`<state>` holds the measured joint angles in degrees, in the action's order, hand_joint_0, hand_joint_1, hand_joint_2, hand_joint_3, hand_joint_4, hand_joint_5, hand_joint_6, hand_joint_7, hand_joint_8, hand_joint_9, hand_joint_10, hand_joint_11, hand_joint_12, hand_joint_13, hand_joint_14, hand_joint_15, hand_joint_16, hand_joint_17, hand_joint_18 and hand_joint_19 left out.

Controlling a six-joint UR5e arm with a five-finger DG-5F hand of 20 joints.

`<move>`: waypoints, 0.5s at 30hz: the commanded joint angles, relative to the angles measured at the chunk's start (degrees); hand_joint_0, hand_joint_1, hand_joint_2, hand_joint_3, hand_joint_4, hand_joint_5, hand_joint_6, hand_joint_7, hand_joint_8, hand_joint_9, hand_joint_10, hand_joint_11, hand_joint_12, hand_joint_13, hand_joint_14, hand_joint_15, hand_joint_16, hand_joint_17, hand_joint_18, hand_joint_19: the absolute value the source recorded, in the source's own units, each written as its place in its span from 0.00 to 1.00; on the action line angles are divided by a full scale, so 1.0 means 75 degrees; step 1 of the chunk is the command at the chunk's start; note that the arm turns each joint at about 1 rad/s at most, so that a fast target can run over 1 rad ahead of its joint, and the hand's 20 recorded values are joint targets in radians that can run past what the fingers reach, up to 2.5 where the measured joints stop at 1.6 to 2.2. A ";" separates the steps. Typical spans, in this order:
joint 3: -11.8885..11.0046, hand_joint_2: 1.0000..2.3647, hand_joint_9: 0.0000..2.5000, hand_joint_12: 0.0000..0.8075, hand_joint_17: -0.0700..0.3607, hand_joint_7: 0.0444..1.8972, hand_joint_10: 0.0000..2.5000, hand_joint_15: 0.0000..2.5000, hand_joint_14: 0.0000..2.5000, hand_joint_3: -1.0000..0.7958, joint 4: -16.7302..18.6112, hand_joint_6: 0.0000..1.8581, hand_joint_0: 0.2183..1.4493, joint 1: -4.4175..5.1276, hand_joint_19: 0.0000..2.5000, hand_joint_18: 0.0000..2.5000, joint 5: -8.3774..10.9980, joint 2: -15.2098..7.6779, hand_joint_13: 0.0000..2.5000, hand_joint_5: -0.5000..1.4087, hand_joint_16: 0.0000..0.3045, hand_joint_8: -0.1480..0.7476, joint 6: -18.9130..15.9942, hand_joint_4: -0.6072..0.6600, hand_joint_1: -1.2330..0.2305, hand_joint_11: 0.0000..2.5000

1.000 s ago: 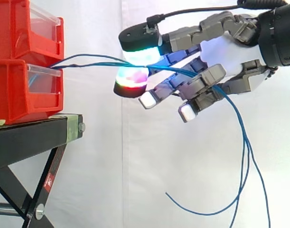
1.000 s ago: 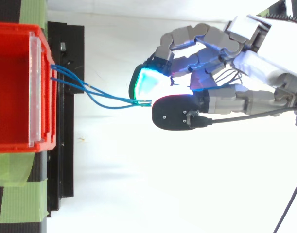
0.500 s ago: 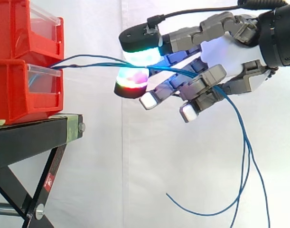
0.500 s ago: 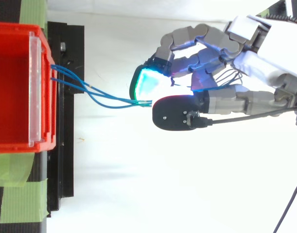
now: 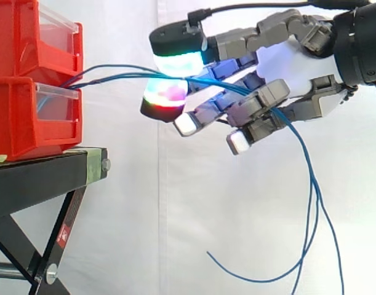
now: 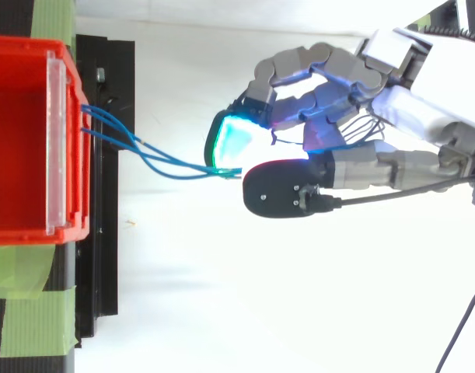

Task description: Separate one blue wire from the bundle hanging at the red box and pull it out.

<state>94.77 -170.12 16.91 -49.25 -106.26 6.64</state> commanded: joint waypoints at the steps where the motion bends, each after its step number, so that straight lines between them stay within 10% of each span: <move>1: -0.0003 0.01 0.35 0.43 0.39 0.54 0.00 0.51 0.62 0.42 0.0101 0.43 0.30 0.0007 0.47 0.36 -0.0219 0.0000 0.37 0.17 0.15 0.56 -0.0675 0.65 0.35 0.45; 8: 0.0009 0.01 0.35 0.43 0.39 0.54 0.00 0.52 0.62 0.41 0.0113 0.43 0.30 0.0019 0.47 0.36 -0.0394 0.0000 0.37 0.17 0.14 0.55 -0.2128 0.64 0.35 0.45; 15: 0.0033 0.01 0.35 0.43 0.39 0.54 0.00 0.52 0.62 0.41 0.0078 0.43 0.30 -0.0028 0.47 0.36 -0.0394 -0.0012 0.37 0.17 0.14 0.55 -0.2538 0.65 0.35 0.45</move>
<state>94.87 -169.39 16.97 -52.19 -106.31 -11.33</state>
